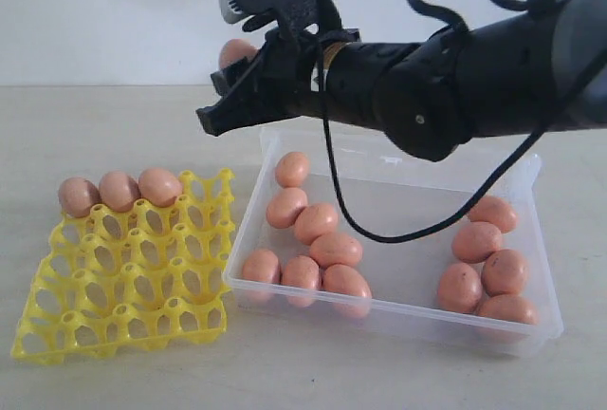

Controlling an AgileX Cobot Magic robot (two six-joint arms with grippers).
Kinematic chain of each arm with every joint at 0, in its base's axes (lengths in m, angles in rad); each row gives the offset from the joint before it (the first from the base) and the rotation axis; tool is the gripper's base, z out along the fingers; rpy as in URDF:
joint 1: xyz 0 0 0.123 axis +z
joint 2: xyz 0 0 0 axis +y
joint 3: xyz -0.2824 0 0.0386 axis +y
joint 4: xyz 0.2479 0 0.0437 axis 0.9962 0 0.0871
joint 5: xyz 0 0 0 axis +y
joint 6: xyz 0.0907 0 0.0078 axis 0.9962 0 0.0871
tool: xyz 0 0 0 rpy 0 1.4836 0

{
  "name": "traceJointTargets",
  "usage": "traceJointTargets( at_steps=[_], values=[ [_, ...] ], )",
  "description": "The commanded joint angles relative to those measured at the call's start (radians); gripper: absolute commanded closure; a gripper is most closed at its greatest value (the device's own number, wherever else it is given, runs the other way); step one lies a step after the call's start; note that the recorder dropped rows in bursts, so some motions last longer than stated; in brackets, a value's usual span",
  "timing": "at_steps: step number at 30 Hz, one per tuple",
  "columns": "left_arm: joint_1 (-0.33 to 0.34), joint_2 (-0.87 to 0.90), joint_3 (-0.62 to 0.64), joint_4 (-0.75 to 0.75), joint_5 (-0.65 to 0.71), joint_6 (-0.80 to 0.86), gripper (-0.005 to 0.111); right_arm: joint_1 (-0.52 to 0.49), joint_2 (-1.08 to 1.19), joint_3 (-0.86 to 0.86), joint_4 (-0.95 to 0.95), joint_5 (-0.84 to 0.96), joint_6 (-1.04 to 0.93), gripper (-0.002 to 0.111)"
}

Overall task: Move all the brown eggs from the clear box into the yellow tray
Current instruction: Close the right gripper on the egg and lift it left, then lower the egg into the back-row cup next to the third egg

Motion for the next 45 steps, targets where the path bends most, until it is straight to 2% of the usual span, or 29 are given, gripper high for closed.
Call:
traceJointTargets(
  at_steps=[1,6,18,35,45],
  values=[
    [0.002,-0.002,0.004,-0.002,-0.002,-0.002,0.085,0.025,0.068,-0.003,-0.011,-0.18,0.05,0.108],
    [0.002,-0.002,0.004,-0.002,-0.002,-0.002,0.085,0.035,0.151,-0.01,-0.031,-0.283,0.063,0.108],
    [0.002,-0.002,0.004,-0.002,-0.002,-0.002,0.085,0.072,0.312,-0.165,-0.078,-0.261,0.153,0.108],
    [0.002,-0.002,0.004,-0.002,-0.002,-0.002,0.085,0.081,0.406,-0.167,-0.055,-0.232,0.123,0.108],
    [0.002,-0.002,0.004,-0.002,-0.002,-0.002,0.085,0.054,0.427,-0.204,-0.045,-0.21,0.078,0.108]
  ],
)
